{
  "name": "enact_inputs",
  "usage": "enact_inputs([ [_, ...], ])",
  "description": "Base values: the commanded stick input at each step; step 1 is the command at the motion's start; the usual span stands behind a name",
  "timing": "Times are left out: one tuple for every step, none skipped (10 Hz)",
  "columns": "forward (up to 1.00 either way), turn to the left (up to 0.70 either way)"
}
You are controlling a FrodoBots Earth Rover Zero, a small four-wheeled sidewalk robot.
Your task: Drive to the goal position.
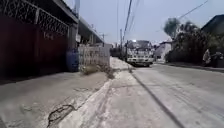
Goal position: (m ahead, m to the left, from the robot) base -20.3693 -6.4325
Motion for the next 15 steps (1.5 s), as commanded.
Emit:
enact_inputs([
  [0.0, -0.7],
  [0.0, -0.7],
  [0.0, -0.7],
  [0.0, -0.7],
  [0.0, -0.7],
  [0.0, -0.7],
  [0.0, -0.7],
  [0.0, -0.7],
  [0.0, -0.7],
  [0.0, -0.7],
  [0.0, -0.7],
  [0.0, -0.7],
  [0.0, -0.7],
  [0.0, -0.7],
  [0.0, -0.7],
])
